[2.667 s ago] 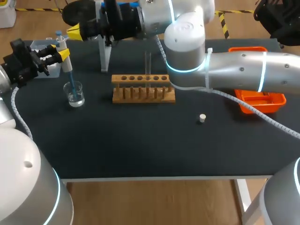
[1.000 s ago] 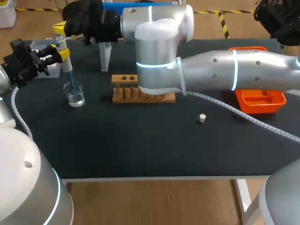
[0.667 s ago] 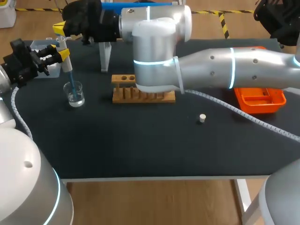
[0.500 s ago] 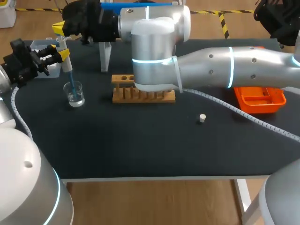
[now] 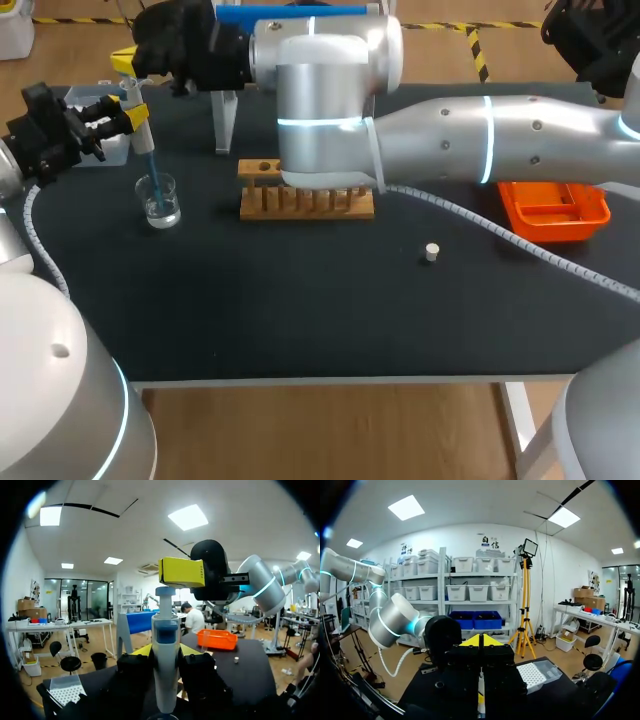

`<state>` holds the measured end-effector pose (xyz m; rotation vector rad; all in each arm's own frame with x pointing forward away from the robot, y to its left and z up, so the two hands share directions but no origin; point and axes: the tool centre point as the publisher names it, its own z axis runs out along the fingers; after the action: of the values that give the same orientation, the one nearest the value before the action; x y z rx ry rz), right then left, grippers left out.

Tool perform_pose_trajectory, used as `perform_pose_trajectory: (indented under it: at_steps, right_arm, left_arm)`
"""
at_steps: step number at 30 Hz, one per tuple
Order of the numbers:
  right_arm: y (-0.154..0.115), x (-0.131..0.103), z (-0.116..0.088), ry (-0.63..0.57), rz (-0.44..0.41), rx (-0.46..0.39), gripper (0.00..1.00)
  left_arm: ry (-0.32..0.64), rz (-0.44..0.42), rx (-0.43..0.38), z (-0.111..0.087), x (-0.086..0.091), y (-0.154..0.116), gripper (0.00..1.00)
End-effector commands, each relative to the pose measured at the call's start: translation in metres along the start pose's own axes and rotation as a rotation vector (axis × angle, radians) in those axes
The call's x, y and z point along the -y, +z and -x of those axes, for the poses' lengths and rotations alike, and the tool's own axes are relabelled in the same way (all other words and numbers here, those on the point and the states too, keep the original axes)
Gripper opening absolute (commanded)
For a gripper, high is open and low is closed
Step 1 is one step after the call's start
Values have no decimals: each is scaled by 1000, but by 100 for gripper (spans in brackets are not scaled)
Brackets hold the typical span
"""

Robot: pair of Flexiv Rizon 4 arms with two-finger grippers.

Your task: Invert the test tube, pick up the pipette, mount the tip to pipette, aspirate from beaker and dispense into the tube, eject the tip, return the pipette, and cap with the stopper.

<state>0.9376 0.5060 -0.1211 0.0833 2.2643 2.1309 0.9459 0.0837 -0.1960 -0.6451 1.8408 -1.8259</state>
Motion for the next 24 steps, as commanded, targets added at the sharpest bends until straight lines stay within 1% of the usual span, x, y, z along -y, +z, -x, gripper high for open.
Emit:
perform_pose_trajectory:
  at_steps: [1, 13, 24]
  right_arm:
    - [5, 4, -1, 1, 14, 13, 0]
    - [9, 7, 1, 5, 14, 12, 0]
    - [8, 16, 0, 6, -1, 13, 0]
  left_arm:
    - [1, -4, -1, 0, -1, -1, 0]
    - [1, -4, -1, 0, -1, -1, 0]
    - [1, -4, -1, 0, -1, -1, 0]
